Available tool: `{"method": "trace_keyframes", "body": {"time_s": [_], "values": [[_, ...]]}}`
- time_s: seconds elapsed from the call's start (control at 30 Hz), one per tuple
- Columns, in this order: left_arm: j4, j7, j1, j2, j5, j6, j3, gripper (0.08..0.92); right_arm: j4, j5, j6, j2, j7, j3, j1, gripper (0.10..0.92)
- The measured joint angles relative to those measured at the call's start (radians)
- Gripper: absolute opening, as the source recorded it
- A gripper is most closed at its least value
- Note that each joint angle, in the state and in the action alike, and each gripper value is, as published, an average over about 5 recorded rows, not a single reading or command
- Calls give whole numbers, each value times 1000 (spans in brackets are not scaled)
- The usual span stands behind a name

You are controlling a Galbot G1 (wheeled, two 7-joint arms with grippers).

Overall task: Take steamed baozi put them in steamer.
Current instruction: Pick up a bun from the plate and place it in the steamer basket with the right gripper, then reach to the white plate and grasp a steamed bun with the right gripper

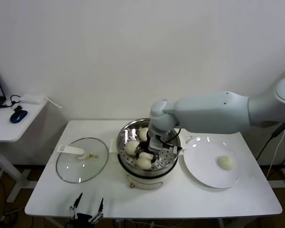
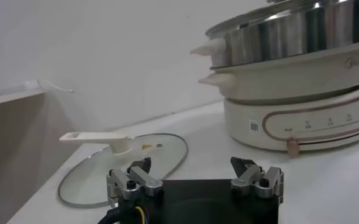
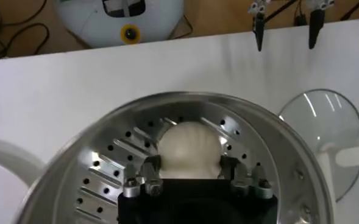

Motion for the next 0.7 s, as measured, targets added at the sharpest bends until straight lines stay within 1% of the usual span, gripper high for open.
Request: {"method": "trace_keyframes", "body": {"time_s": [0.1,0.2,0.37,0.47,0.57,0.7], "values": [[0,2,2,1,-2,4,-2,823,-20,26,27,5,0,-13,13,773],[-3,6,6,3,-2,8,-1,823,-39,70,62,4,-9,-38,44,814],[-9,8,15,7,-2,13,0,823,-68,172,122,-14,-42,-102,131,822],[-10,8,17,10,-2,14,0,823,-79,244,129,-39,-68,-155,194,823],[-9,8,17,13,-2,15,3,823,-78,321,94,-77,-86,-217,255,823],[-8,10,18,17,-2,18,7,823,-60,417,-28,-144,-94,-290,314,823]]}}
